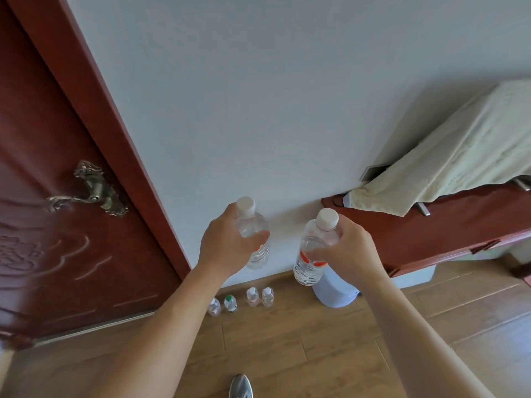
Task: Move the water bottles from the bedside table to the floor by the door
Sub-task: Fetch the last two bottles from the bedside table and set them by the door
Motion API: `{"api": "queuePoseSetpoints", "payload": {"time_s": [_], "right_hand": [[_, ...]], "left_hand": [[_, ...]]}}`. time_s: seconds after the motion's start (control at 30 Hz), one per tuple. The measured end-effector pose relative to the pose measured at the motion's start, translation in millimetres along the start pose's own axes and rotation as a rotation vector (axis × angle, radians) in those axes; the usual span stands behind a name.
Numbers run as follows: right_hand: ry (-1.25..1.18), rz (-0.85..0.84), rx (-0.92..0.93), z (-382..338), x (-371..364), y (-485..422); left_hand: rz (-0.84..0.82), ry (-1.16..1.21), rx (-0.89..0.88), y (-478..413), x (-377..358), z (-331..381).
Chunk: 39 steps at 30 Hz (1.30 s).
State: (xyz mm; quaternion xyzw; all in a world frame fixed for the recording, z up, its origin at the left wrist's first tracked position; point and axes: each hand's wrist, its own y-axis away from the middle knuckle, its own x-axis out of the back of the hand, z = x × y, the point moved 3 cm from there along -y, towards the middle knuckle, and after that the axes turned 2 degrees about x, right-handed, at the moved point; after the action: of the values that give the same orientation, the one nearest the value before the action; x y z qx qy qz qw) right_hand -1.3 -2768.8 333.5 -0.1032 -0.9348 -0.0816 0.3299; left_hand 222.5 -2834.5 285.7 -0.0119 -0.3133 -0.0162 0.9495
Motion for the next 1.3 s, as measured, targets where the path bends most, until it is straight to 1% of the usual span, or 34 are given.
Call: {"api": "queuePoseSetpoints", "payload": {"time_s": [0.13, 0.33, 0.57, 0.73, 0.83, 0.93, 1.07, 1.17, 1.3], "right_hand": [[-0.032, 0.019, -0.033, 4.7, 4.7, -41.5], [-0.070, -0.020, -0.050, 28.4, 6.2, -94.6], [-0.054, -0.124, -0.012, 71.8, 7.9, -150.6], [-0.069, -0.206, -0.012, 99.4, -4.0, -178.3], [-0.056, -0.246, -0.023, 115.1, -16.8, -189.9], [-0.052, -0.247, -0.045, 135.1, -33.9, -197.6], [0.020, -0.252, -0.045, 177.2, -71.6, -209.2], [0.034, -0.229, -0.056, 225.3, -110.5, -219.2], [0.017, -0.215, -0.111, 309.6, -172.8, -236.5]], "left_hand": [[-0.039, -0.011, -0.019, -46.9, -15.0, 12.5], [-0.085, -0.045, -0.010, -83.8, -55.7, 23.8], [-0.030, -0.054, 0.088, -102.2, -102.7, 28.1], [0.018, -0.053, 0.163, -113.1, -125.4, 12.4], [0.020, -0.050, 0.209, -118.7, -139.5, -1.5], [0.003, -0.046, 0.237, -126.7, -156.4, -19.2], [-0.013, -0.014, 0.229, -135.0, -188.2, -58.4], [-0.009, -0.014, 0.214, -141.6, -221.5, -106.1], [-0.040, -0.043, 0.177, -150.3, -288.7, -189.5]]}}
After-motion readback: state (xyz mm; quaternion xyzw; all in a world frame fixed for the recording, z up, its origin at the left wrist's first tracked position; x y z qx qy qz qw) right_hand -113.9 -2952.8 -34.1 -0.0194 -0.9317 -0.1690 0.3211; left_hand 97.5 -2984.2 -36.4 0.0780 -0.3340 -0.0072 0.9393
